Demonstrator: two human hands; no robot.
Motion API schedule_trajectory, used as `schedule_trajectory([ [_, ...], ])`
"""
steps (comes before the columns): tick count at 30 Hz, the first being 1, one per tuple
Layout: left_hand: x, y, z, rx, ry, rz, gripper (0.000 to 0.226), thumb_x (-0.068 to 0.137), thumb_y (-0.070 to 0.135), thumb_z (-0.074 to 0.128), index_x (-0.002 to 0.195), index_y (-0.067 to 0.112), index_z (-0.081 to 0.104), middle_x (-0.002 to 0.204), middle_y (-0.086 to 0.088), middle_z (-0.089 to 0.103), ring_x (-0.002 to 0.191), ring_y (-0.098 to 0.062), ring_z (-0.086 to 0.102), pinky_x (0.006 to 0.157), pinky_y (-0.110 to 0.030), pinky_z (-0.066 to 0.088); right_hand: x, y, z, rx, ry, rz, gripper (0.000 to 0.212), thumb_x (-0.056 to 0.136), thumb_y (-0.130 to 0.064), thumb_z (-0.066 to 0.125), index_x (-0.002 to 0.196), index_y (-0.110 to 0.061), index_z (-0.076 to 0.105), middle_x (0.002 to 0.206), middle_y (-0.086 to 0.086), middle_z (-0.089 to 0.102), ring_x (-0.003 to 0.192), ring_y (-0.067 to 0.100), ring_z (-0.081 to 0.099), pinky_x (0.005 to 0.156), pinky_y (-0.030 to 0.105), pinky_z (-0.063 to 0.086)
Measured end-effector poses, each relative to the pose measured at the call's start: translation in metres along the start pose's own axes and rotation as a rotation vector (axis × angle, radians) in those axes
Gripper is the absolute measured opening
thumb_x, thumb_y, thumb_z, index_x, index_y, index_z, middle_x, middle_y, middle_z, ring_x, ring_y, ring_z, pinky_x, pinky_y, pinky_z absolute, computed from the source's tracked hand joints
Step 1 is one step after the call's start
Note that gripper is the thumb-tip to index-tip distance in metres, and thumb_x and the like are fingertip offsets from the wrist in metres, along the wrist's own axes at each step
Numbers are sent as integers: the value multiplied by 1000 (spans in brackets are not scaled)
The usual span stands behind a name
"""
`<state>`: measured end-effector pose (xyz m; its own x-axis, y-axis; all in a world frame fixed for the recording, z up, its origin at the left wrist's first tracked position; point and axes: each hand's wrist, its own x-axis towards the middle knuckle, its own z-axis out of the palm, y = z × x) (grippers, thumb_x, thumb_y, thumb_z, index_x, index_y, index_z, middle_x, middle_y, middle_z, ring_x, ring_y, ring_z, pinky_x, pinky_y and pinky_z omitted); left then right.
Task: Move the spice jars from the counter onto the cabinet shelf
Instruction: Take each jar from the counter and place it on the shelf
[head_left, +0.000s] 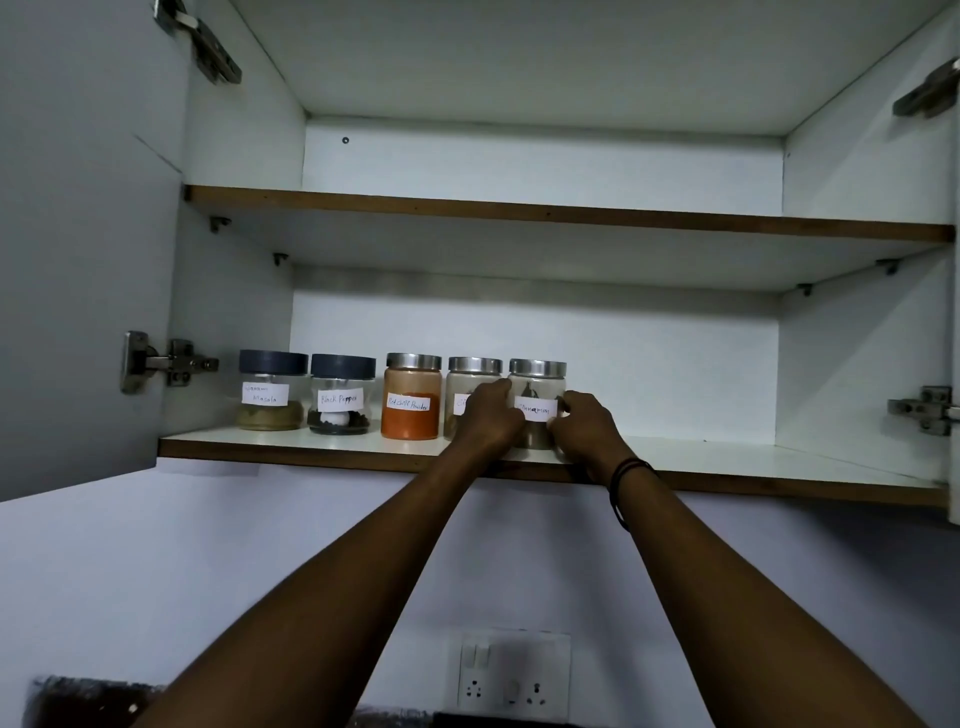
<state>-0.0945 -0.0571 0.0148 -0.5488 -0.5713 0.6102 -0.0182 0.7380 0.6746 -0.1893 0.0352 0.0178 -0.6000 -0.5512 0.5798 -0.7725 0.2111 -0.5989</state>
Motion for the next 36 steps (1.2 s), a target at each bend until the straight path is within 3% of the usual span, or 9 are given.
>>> schedule_trajectory([
  [5, -1, -5, 5, 51, -2, 31, 30, 90, 8, 56, 117, -2, 63, 123, -18, 63, 114, -33, 59, 95, -42, 51, -4, 2, -5, 90, -104, 29, 26, 82, -4, 65, 108, -3, 65, 110, 19, 68, 102, 38, 64, 87, 44, 53],
  [7, -7, -4, 4, 73, 28, 56, 16, 91, 8, 55, 97, -3, 66, 106, -18, 65, 100, -30, 61, 77, -31, 48, -8, 2, -5, 29, -68, 12, 8, 84, -5, 62, 92, -7, 62, 95, 11, 65, 93, 34, 61, 71, 33, 51],
  [10, -25, -1, 2, 69, 83, 156, 17, 93, 8, 53, 90, -3, 66, 95, -17, 66, 89, -28, 61, 72, -34, 46, -22, 2, -1, -5, 92, -59, 14, 86, -7, 57, 75, -10, 48, 78, 2, 53, 78, 23, 50, 52, 18, 32],
  [15, -73, -1, 2, -113, 120, 309, 24, 95, 8, 56, 114, 5, 69, 107, -6, 72, 97, -17, 65, 85, -28, 52, -85, 13, 6, 363, 251, -129, 27, 92, -12, 58, 117, -18, 67, 103, -10, 67, 94, 2, 62, 76, 8, 45],
  [17, -96, -6, 6, -134, 128, 344, 24, 96, 11, 57, 116, 8, 70, 107, 0, 71, 97, -11, 65, 83, -16, 50, -114, 20, 7, 441, 259, -119, 25, 93, -15, 61, 117, -21, 68, 103, -16, 67, 95, -7, 62, 77, 4, 47],
  [22, -157, -38, 33, -219, 40, 197, 26, 99, 22, 56, 121, 18, 69, 111, 12, 68, 99, 2, 62, 81, -1, 44, -176, 47, 19, 444, 165, 15, 26, 94, -25, 61, 119, -20, 67, 109, -7, 70, 100, 6, 66, 86, 20, 52],
  [29, -297, -116, 102, -307, -264, -62, 26, 101, 23, 48, 106, 24, 73, 100, 13, 75, 96, 4, 67, 84, -12, 50, -319, 121, 78, 338, -13, 257, 27, 90, -8, 57, 111, -20, 69, 102, -10, 71, 85, -8, 63, 74, 1, 43],
  [33, -390, -160, 141, -225, -439, -159, 25, 102, 16, 47, 109, 20, 72, 101, 7, 71, 92, -1, 65, 85, -20, 51, -408, 165, 110, 230, -143, 406, 32, 91, -4, 52, 121, -9, 65, 117, 11, 67, 108, 21, 63, 98, 35, 50],
  [36, -449, -184, 160, -136, -580, -204, 25, 102, 14, 47, 108, 9, 71, 104, -4, 72, 94, -13, 66, 87, -31, 52, -474, 189, 122, 52, -203, 456, 36, 91, -8, 56, 126, -13, 61, 125, 8, 63, 115, 20, 58, 95, 12, 39],
])
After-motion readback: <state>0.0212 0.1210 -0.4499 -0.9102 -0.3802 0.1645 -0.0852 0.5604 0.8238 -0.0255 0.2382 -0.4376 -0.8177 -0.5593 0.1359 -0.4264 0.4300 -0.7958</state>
